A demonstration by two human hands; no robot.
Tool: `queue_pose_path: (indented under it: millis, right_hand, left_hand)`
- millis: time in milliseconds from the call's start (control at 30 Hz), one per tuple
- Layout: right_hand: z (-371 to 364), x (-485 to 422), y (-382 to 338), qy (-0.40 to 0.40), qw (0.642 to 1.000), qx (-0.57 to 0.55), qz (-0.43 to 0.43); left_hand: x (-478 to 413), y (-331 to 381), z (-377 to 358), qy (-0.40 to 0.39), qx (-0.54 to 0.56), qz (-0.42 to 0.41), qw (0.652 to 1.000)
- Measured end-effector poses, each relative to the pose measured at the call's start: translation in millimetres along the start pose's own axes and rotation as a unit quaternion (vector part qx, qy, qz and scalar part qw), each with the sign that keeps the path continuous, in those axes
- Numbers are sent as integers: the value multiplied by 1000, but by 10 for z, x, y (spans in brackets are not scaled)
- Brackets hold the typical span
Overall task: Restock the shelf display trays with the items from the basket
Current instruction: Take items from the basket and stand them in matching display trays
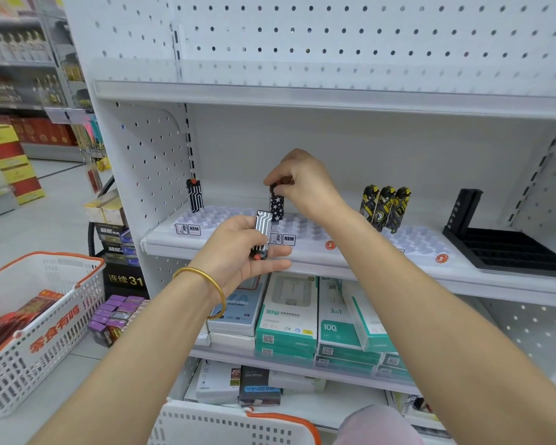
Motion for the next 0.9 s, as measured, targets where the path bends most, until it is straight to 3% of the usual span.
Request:
queue_pose_path:
  millis: [267,433,533,600,733,900]
  right_hand:
    - [-62,97,46,-32,999,4,-6]
    - [79,215,-102,62,996,-58,8]
    - [119,333,-336,-62,978,-198,20]
    - [67,368,-445,-144,963,-228,25]
    - [-47,305,-532,-159,949,-273,9]
    - [-150,234,-610,-196,935,-293,24]
  left_hand:
    - [14,-10,2,1,1,-3,1000]
    - [70,-8,118,0,-4,-60,998]
    - [128,73,220,17,-45,-98,994]
    - [143,150,322,53,-60,-125,989]
    - [131,279,527,140,-78,-195,968]
    - [53,359,697,164,-135,-255,943]
Point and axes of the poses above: each hand's wrist, its own x-axis away from the middle knuckle, its own z-axis out of the back of the hand, y = z × x, the point moved 3 cm from there along -x, towards the middle knuckle, and after that the axes turned 5 degrees about x, right-handed, at the moved point
